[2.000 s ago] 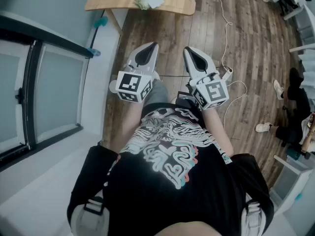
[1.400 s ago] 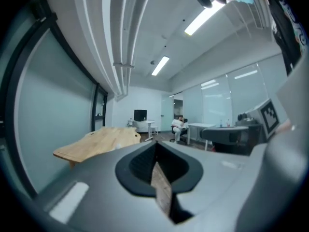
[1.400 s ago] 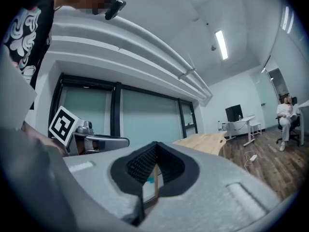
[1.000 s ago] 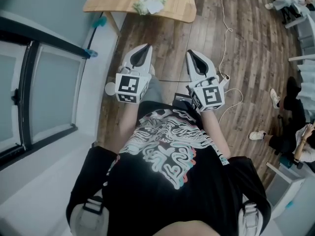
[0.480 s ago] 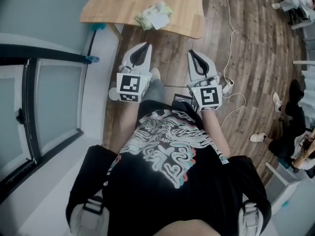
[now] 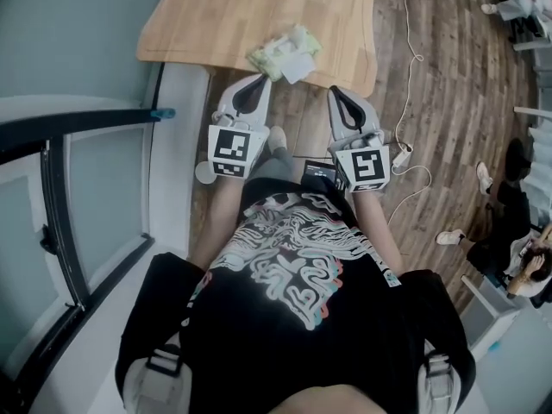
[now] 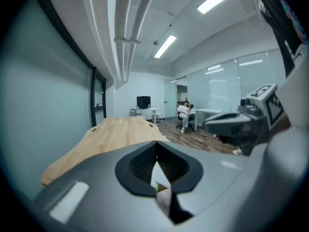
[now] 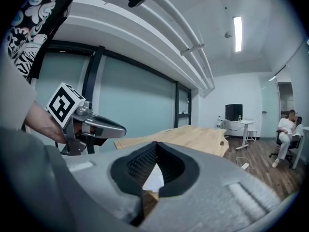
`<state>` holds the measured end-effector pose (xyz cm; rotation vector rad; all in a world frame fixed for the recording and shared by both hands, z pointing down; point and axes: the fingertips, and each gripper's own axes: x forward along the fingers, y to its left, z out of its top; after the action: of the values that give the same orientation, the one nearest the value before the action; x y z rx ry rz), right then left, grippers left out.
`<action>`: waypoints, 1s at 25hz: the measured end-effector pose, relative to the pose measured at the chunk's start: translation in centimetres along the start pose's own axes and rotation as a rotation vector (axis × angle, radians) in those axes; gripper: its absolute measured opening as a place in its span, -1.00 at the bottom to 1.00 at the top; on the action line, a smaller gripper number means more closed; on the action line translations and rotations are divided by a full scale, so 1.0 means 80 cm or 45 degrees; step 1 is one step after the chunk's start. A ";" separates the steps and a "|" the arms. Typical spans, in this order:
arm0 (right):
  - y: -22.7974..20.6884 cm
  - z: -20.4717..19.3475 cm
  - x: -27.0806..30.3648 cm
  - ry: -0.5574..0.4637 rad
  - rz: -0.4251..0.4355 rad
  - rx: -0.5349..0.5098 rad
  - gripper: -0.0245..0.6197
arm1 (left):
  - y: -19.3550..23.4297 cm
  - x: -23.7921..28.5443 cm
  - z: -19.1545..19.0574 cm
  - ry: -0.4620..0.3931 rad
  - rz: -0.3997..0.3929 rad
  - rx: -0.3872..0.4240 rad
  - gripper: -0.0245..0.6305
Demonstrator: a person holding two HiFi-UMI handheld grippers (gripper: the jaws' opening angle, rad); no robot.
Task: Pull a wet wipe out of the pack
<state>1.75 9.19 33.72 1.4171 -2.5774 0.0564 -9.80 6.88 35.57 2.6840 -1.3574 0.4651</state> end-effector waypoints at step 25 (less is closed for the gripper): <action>0.002 -0.081 0.144 0.270 0.077 0.093 -0.92 | 0.050 0.149 -0.099 0.290 -0.581 0.193 -0.97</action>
<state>-3.39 0.57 42.29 1.2806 -2.4649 0.2966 -8.12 -2.96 46.60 2.8259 -0.6457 0.8106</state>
